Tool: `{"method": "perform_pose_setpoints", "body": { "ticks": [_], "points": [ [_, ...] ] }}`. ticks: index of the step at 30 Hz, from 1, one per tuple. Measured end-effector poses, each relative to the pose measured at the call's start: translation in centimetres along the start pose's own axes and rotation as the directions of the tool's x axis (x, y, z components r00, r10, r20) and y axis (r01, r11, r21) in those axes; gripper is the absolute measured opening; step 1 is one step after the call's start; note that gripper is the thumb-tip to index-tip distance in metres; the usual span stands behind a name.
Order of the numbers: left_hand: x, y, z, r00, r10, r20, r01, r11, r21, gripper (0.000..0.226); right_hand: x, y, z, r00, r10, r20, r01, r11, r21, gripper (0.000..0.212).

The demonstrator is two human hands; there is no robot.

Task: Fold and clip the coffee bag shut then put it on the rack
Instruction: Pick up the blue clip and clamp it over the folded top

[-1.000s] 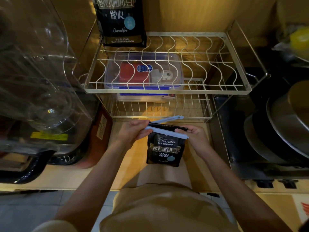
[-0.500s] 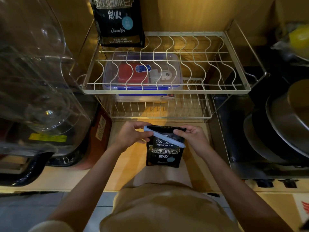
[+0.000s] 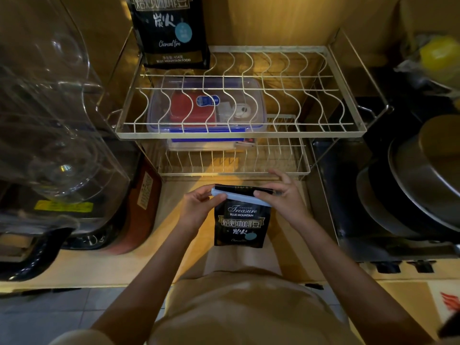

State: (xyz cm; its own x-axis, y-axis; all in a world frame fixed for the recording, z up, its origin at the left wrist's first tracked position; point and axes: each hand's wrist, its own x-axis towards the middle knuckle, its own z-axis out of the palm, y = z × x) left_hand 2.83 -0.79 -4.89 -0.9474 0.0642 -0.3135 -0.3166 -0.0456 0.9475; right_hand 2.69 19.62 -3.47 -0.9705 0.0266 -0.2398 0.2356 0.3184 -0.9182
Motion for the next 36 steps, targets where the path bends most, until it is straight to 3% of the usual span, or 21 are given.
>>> {"method": "perform_pose_setpoints", "body": {
  "ticks": [4,8,12,14,20,24,26,29,32,36],
  "points": [
    [0.0,-0.4,0.3,1.000,-0.014,-0.019,0.013,0.998,-0.057,0.017,-0.5,-1.2,-0.3,0.993,0.079,0.090,-0.092,0.983,0.158,0.008],
    [0.0,-0.8,0.4,0.999,-0.031,-0.027,0.029,0.995,-0.099,0.018,-0.6,-1.4,-1.3,0.984,0.071,0.162,-0.089,0.990,0.105,0.007],
    [0.3,-1.0,0.4,0.998,-0.050,-0.031,0.045,0.989,-0.142,0.018,-1.0,-0.5,-2.2,0.988,-0.007,0.157,-0.018,0.988,0.153,0.037],
    [0.4,-1.1,0.2,0.998,-0.058,-0.033,0.052,0.987,-0.152,0.017,-1.2,0.0,-2.5,0.993,0.015,0.119,-0.039,0.978,0.203,0.042],
    [0.5,-0.5,-0.3,1.000,-0.012,0.012,0.012,0.998,-0.063,0.016,-1.2,0.3,-2.7,0.994,0.039,0.101,-0.055,0.986,0.157,0.033],
    [0.7,0.8,-1.1,0.997,0.002,0.081,-0.015,0.988,0.154,0.013,-1.1,0.4,-2.5,0.996,0.044,0.081,-0.057,0.985,0.163,0.032],
    [1.3,2.2,-1.4,0.987,0.011,0.163,-0.076,0.914,0.398,0.012,-1.2,0.6,-2.5,0.995,0.045,0.088,-0.059,0.983,0.173,0.030],
    [2.1,4.3,-0.3,0.947,0.054,0.318,-0.283,0.611,0.739,0.024,-1.2,0.7,-2.5,0.995,0.041,0.094,-0.059,0.979,0.195,0.027],
    [2.3,5.4,3.1,0.878,0.020,0.478,-0.442,0.416,0.795,0.039,-1.1,0.9,-2.5,0.995,0.033,0.091,-0.050,0.979,0.197,0.028],
    [2.5,4.9,5.2,0.801,0.013,0.598,-0.569,0.323,0.756,0.029,-1.3,0.9,-2.5,0.996,0.012,0.088,-0.029,0.980,0.198,0.031]
  ]
}}
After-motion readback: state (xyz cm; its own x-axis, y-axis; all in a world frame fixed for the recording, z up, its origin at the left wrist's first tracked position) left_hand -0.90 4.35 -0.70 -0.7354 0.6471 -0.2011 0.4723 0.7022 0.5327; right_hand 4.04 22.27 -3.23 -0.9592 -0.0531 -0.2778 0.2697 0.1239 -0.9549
